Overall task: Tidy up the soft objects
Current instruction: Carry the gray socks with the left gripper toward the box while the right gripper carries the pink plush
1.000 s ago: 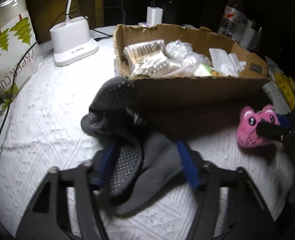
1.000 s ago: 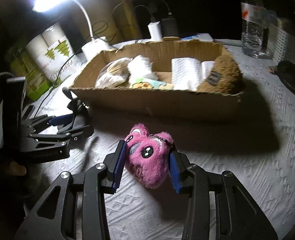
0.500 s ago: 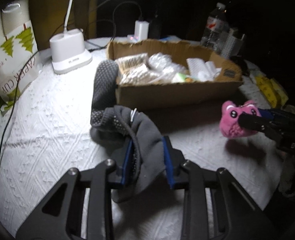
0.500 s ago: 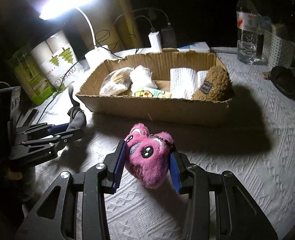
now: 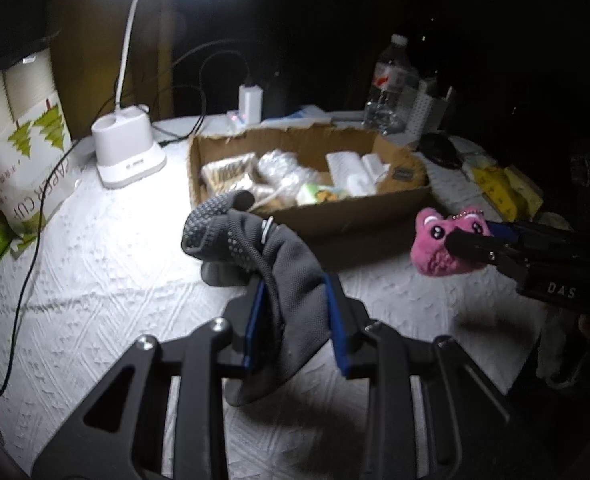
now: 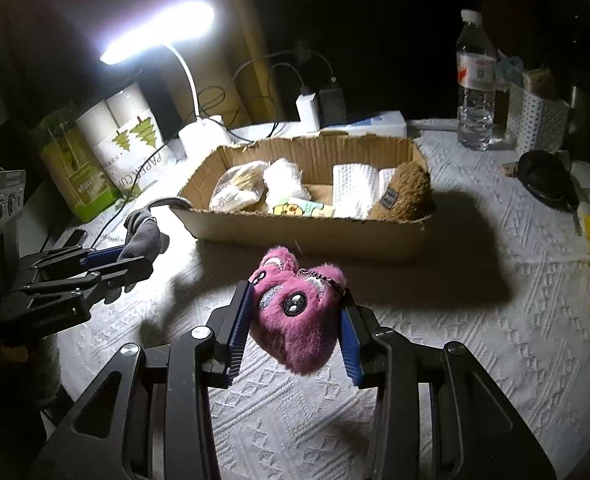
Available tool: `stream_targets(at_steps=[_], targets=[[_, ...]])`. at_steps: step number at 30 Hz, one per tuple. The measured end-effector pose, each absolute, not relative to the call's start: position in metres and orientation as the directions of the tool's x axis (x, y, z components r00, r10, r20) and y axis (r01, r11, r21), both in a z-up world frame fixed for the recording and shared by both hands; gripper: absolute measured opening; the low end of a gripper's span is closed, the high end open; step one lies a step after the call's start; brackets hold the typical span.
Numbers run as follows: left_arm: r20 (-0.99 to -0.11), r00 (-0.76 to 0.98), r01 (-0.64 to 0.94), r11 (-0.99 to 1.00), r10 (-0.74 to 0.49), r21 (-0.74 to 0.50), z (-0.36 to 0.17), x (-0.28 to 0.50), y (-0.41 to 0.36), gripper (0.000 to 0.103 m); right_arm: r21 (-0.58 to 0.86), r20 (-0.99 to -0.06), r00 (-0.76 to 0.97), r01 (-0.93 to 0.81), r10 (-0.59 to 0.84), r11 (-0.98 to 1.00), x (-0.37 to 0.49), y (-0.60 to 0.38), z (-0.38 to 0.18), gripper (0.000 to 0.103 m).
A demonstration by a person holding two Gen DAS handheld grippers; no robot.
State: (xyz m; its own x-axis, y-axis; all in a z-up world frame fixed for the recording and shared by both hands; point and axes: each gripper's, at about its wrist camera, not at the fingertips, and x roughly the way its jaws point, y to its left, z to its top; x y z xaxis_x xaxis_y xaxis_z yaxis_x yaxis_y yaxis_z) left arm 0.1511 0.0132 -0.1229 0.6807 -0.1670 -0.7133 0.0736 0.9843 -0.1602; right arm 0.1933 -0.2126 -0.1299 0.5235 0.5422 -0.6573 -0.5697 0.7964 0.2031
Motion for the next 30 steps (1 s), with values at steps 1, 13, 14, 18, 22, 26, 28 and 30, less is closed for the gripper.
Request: stream_targets(at_steps=[1, 13, 14, 18, 22, 26, 28, 30], targets=[[-0.709, 0.684, 0.078, 0.984, -0.171, -0.162, -0.120, 0.151, 0.012, 0.030, 0.202, -0.654, 0.528, -0.569, 0.542, 0.797, 0.193, -0.214, -0.128, 0.042], [-0.686, 0.704, 0.108, 0.982, -0.184, -0.153, -0.095, 0.164, -0.003, 0.030, 0.189, -0.614, 0.568, -0.568, 0.548, 0.801, 0.201, -0.232, -0.107, 0.042], [-0.687, 0.702, 0.111, 0.982, -0.185, -0.151, -0.094, 0.166, -0.005, 0.030, 0.189, -0.612, 0.569, -0.568, 0.548, 0.801, 0.203, -0.233, -0.106, 0.042], [-0.684, 0.705, 0.121, 0.982, -0.187, -0.143, -0.090, 0.174, -0.012, 0.030, 0.194, -0.603, 0.575, -0.568, 0.553, 0.800, 0.212, -0.238, -0.102, 0.042], [-0.682, 0.707, 0.130, 0.982, -0.189, -0.138, -0.085, 0.185, -0.019, 0.030, 0.201, -0.594, 0.580, -0.563, 0.557, 0.802, 0.220, -0.243, -0.099, 0.042], [-0.681, 0.706, 0.145, 0.981, -0.194, -0.129, -0.083, 0.195, -0.027, 0.030, 0.206, -0.591, 0.583, -0.559, 0.557, 0.803, 0.230, -0.249, -0.097, 0.042], [-0.682, 0.705, 0.149, 0.981, -0.196, -0.128, -0.083, 0.201, -0.031, 0.030, 0.208, -0.591, 0.584, -0.556, 0.557, 0.805, 0.235, -0.253, -0.097, 0.042], [-0.684, 0.702, 0.152, 0.980, -0.198, -0.128, -0.083, 0.208, -0.034, 0.030, 0.210, -0.591, 0.586, -0.553, 0.555, 0.806, 0.239, -0.255, -0.097, 0.042]])
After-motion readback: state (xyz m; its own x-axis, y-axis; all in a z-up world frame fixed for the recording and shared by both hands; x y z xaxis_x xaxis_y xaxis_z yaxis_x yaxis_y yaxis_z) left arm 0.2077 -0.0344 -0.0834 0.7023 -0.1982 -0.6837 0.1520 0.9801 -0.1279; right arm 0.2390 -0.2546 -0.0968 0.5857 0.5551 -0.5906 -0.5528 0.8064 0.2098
